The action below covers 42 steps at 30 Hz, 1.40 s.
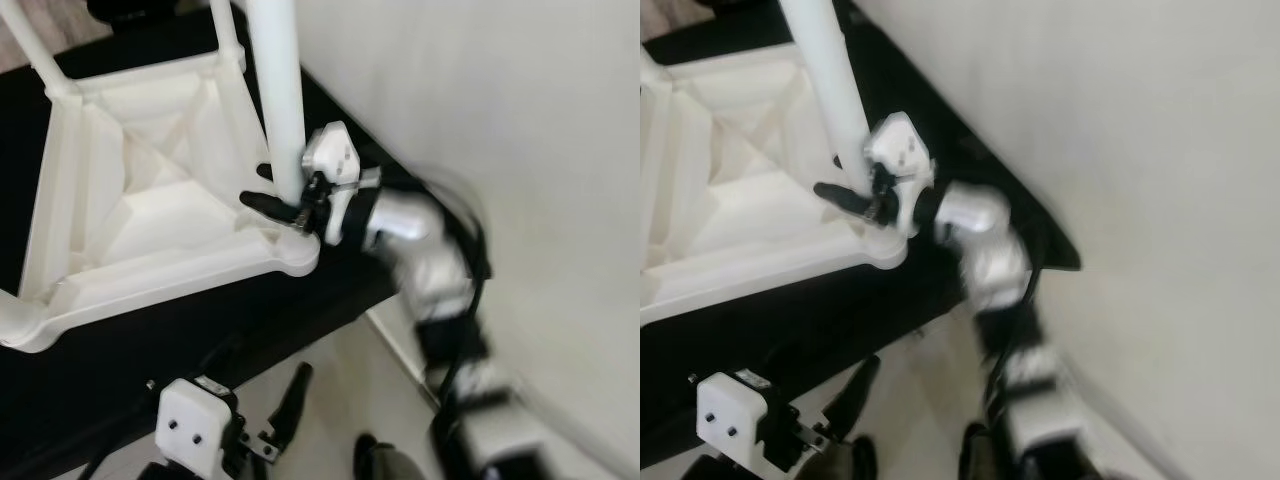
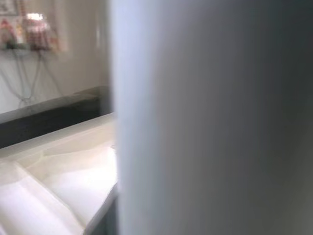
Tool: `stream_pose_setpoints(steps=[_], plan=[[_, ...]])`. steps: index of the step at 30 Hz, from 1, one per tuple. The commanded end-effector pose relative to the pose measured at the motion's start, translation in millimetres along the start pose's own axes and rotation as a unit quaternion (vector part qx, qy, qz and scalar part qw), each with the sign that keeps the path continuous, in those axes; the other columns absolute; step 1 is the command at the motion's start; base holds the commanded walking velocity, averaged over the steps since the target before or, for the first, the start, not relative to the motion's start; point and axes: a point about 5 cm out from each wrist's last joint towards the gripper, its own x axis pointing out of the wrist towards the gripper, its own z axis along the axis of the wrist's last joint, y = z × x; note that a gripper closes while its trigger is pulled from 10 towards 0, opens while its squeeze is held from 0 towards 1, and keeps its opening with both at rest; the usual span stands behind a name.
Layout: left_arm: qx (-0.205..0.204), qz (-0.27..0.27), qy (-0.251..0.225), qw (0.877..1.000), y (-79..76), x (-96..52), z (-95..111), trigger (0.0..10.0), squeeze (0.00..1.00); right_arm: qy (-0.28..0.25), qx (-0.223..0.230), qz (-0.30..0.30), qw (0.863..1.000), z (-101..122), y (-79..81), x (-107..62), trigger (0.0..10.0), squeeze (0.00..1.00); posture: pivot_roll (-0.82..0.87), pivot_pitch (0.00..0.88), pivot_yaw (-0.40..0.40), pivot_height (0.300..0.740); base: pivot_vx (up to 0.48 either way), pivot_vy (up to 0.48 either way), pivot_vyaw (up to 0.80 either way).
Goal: Building children table
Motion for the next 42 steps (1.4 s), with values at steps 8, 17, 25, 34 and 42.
stream_pose_setpoints(steps=[8,17,25,34,42], plan=[[-0.001,0.015,0.008,1.0,7.3,5.3,-9.1,10.0,0.0,0.078,0.059,0.022,0.995,-29.0,45.3,23.9,0.0,0.0,0.06,0.229,-0.014,0.74,0.0,0.0,0.0],[0.003,0.018,0.005,1.0,8.7,7.5,-9.2,10.0,0.0,0.045,0.052,0.071,0.995,-9.5,42.0,21.9,10.0,1.0,0.06,0.225,-0.015,0.74,0.0,0.0,0.0],[-0.002,0.013,0.002,1.0,5.1,8.4,-8.9,10.0,0.0,-0.054,0.038,0.284,0.957,17.5,5.8,15.6,10.0,1.0,0.07,0.237,-0.025,0.74,0.0,0.0,0.0],[-0.004,0.016,0.006,1.0,-1.6,-0.1,-4.9,10.0,0.0,-0.034,0.005,0.409,0.912,25.8,-39.6,14.2,10.0,0.0,0.1,0.277,-0.026,0.74,0.0,0.0,0.0],[-0.006,0.018,0.014,1.0,-4.0,-6.7,-2.8,10.0,0.0,-0.036,0.012,0.472,0.881,30.6,-48.1,14.7,3.9,0.0,0.13,0.301,-0.022,0.74,0.0,0.0,0.0]])
